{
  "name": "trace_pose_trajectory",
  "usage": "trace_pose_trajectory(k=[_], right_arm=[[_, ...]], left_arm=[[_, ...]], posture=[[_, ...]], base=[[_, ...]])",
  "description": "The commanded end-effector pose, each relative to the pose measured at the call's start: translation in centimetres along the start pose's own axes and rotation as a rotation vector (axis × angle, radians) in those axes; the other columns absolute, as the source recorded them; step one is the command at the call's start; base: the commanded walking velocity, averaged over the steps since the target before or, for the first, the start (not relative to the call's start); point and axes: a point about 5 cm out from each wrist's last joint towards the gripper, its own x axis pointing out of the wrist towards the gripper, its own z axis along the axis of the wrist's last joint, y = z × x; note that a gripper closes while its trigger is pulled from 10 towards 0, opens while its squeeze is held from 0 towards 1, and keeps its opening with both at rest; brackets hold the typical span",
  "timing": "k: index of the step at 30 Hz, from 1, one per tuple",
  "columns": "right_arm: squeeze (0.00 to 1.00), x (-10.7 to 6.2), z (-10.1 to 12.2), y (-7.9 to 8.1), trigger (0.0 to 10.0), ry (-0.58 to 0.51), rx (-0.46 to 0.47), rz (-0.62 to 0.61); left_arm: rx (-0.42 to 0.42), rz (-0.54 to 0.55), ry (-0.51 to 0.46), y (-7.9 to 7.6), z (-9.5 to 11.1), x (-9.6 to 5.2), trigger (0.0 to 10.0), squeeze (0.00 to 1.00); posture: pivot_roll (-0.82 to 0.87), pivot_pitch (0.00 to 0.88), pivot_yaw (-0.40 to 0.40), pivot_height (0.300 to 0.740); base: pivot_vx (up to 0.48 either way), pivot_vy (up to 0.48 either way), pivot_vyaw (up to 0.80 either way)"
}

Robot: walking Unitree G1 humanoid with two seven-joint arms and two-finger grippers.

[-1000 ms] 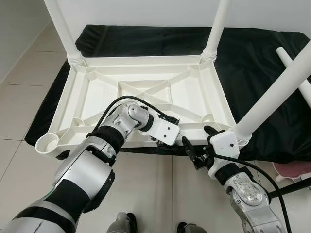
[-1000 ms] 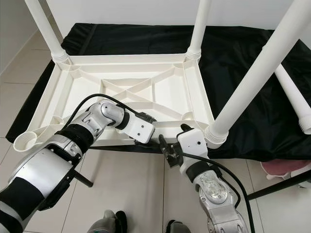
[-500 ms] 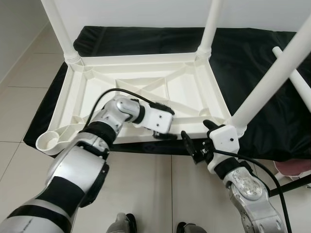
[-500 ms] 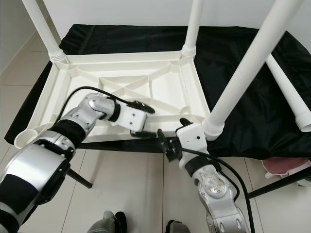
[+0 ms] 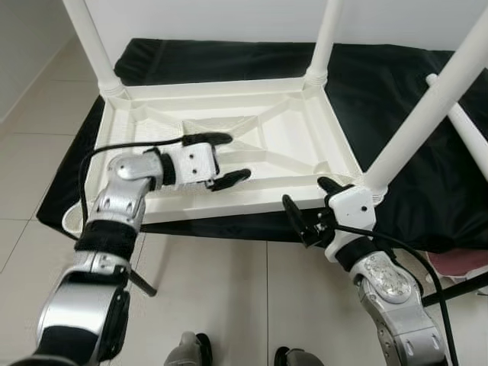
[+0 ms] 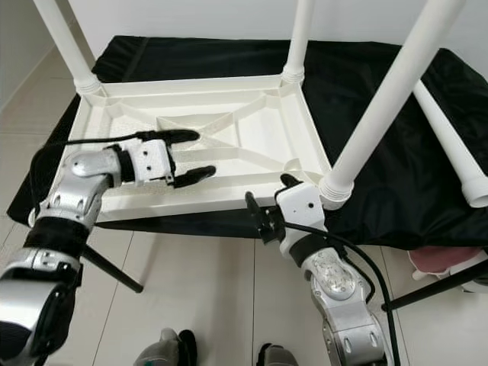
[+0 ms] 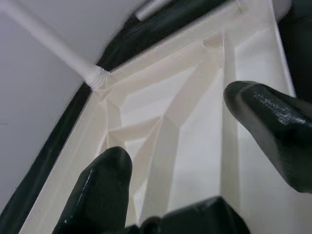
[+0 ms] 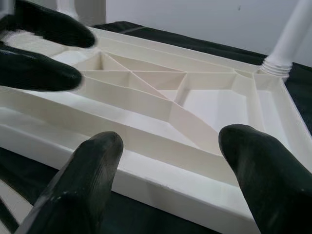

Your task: Building children table

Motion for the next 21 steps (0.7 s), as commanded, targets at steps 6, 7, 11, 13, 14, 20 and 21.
trace_pose_trajectory(k=[6, 7, 11, 13, 14, 20, 21], right_arm=[[0.00, 0.6, -0.9, -1.1, 10.0, -0.001, 0.050, -0.156], [0.00, 0.6, -0.9, -1.1, 10.0, -0.001, 0.050, -0.156], [0.00, 1.3, -0.6, -1.1, 10.0, -0.028, 0.057, -0.184], [0.00, 1.6, -0.5, -1.0, 10.0, -0.037, 0.054, -0.183], [0.00, 1.8, -0.4, -0.9, 10.0, -0.044, 0.054, -0.181], [0.00, 2.5, -0.1, -0.1, 10.0, -0.069, 0.071, -0.158], [0.00, 2.7, 0.0, 0.1, 10.0, -0.074, 0.075, -0.157]], left_arm=[[-0.234, 0.714, -0.043, -1.1, -0.3, -2.8, 10.0, 0.00], [-0.234, 0.714, -0.043, -1.1, -0.3, -2.8, 10.0, 0.00], [-0.176, 0.782, -0.069, -2.2, 0.6, -3.2, 10.0, 0.00], [-0.166, 0.808, -0.083, -2.5, 1.0, -3.4, 10.0, 0.00], [-0.144, 0.830, -0.095, -2.7, 1.3, -3.7, 10.0, 0.00], [-0.122, 0.932, 0.006, -3.7, 0.6, -5.4, 10.0, 0.00], [-0.144, 0.941, 0.027, -4.0, 0.4, -5.6, 10.0, 0.00]], posture=[[-0.02, 0.114, -0.017, 0.740], [-0.02, 0.114, -0.017, 0.740], [-0.02, 0.103, -0.023, 0.740], [-0.02, 0.099, -0.026, 0.740], [-0.02, 0.098, -0.027, 0.740], [-0.02, 0.090, -0.030, 0.740], [-0.02, 0.089, -0.031, 0.740]], base=[[0.000, 0.000, 0.00], [0.000, 0.000, 0.00], [0.000, 0.000, 0.00], [0.000, 0.000, 0.00], [0.000, 0.000, 0.00], [0.000, 0.000, 0.00], [0.000, 0.000, 0.00]])
